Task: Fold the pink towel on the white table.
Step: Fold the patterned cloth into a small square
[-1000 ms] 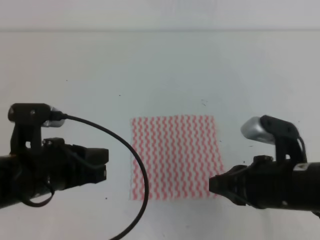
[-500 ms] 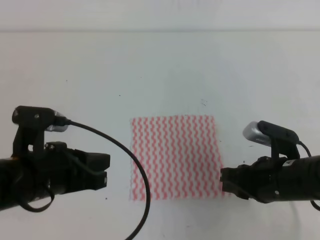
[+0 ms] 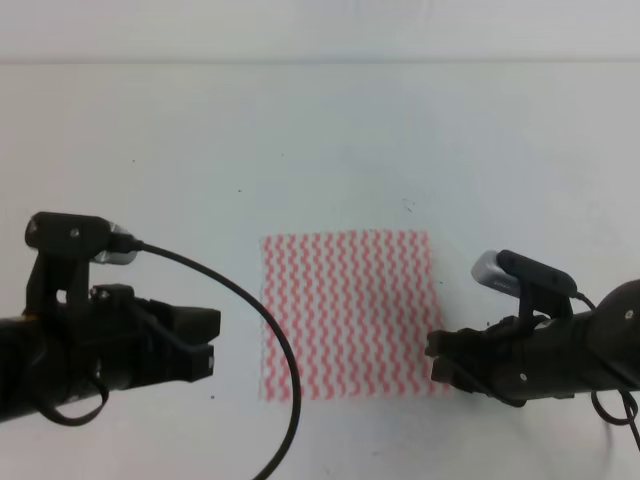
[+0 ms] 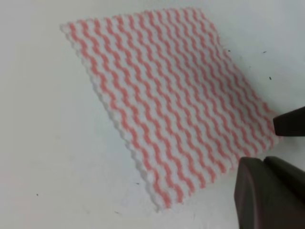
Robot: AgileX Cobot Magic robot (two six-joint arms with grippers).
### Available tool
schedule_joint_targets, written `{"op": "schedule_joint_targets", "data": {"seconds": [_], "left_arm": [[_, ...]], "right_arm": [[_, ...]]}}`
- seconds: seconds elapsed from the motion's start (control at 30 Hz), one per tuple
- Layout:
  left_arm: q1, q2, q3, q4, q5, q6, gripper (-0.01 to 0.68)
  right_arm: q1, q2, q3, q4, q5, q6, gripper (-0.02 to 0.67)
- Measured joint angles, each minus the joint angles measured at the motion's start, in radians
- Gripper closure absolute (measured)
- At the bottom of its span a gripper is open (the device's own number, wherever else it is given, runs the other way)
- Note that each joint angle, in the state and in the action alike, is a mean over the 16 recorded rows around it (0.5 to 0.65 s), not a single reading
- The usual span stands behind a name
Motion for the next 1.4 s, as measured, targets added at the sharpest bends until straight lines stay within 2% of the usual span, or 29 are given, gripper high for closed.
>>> {"op": "schedule_joint_targets", "data": {"seconds": [0.73, 1.4], "left_arm": [[0.000, -0.001, 0.000, 0.004, 0.002, -0.002, 0.680], [0.000, 0.000, 0.000, 0.004, 0.002, -0.002, 0.681]], "right_arm": [[-0.001, 0.044, 0.000, 0.012, 0.059, -0.007, 0.417], [-0.001, 0.045, -0.002, 0.013, 0.001, -0.007, 0.556]]}}
